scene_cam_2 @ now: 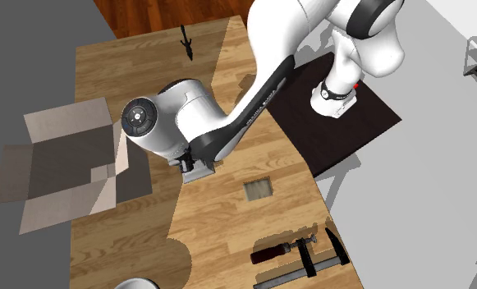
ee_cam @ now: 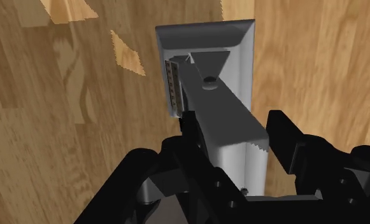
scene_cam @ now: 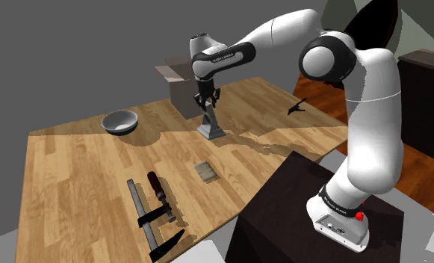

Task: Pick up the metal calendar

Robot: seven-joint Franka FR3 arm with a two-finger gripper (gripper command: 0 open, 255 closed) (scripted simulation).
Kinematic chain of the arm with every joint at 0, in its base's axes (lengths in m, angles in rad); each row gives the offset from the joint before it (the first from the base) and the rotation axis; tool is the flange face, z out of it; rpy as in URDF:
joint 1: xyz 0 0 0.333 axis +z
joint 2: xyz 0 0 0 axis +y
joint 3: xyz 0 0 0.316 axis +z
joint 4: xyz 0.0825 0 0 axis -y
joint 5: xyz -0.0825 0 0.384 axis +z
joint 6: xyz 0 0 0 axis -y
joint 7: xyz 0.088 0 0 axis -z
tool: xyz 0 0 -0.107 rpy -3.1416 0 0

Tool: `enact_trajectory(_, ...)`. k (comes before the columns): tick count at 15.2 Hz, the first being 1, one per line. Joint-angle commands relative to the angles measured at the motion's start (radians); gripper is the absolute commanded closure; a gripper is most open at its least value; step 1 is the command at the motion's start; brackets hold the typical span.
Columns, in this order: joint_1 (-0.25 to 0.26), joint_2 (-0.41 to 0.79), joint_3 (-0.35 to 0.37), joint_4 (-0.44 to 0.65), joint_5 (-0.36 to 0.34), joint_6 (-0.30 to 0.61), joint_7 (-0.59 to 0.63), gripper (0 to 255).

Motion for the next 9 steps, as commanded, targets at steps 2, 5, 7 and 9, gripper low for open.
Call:
enact_trajectory(2,0.0,-0.016,0.001,0.016,0.002,-0.03,-0.004,255)
enact_trajectory(5,0.0,-0.028,0.002,0.037,0.004,-0.064,-0.009,255)
enact_trajectory(7,0.001,-0.036,0.002,0.053,0.006,-0.087,-0.012,255)
enact_trajectory(9,0.001,-0.043,0.002,0.069,0.007,-0.11,-0.015,255)
